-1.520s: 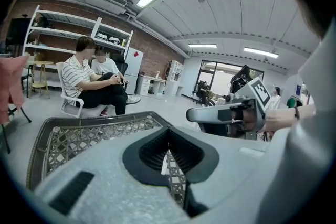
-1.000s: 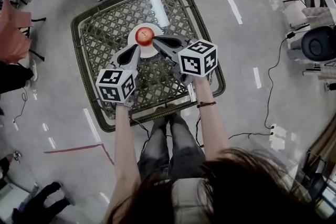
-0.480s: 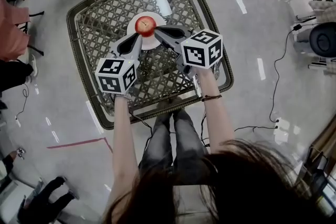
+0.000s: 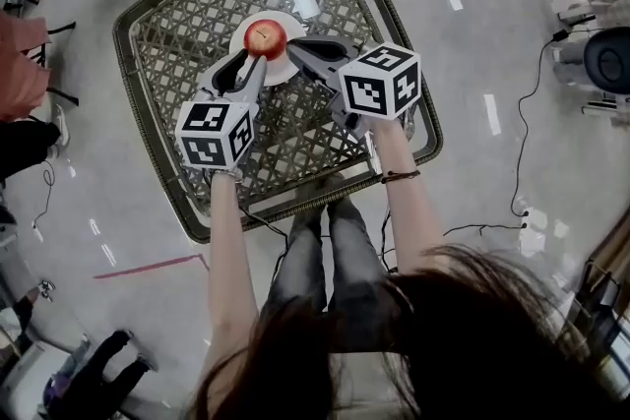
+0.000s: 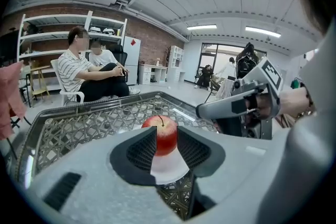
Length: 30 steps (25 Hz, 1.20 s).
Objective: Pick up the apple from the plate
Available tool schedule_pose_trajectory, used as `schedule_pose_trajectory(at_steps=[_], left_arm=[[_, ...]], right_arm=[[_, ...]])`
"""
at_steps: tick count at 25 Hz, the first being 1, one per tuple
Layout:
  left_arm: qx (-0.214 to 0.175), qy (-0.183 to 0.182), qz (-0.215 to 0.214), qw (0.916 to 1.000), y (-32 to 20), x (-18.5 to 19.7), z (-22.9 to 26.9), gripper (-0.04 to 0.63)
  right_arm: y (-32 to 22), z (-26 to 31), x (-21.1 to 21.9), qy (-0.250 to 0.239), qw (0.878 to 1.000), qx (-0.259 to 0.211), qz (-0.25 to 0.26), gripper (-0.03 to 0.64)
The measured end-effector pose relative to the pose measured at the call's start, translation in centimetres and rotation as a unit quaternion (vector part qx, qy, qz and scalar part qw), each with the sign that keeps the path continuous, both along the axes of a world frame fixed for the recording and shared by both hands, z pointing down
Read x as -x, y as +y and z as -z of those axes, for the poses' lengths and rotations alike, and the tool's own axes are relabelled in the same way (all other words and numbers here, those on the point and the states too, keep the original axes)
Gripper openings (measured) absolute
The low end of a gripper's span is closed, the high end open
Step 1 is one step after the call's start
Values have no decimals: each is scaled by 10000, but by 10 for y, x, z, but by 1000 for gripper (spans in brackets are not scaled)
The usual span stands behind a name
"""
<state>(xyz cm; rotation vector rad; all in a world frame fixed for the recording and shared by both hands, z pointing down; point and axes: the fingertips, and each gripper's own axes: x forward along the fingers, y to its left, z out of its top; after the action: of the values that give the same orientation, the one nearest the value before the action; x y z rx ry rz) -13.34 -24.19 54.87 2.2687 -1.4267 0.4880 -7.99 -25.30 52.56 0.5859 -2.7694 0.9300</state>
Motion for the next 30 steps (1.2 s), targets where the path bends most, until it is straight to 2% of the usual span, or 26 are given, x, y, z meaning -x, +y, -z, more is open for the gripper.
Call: schedule_pose_trajectory(at_steps=[22, 30], left_arm=[[-157, -323, -126, 9993, -18, 0, -22, 295], [-243, -408, -298, 9984, -24, -5, -30, 338]], right_arm=[[-6, -20, -5, 98, 9999, 45, -60, 9], [-7, -27, -6, 137, 9999, 42, -65, 9]])
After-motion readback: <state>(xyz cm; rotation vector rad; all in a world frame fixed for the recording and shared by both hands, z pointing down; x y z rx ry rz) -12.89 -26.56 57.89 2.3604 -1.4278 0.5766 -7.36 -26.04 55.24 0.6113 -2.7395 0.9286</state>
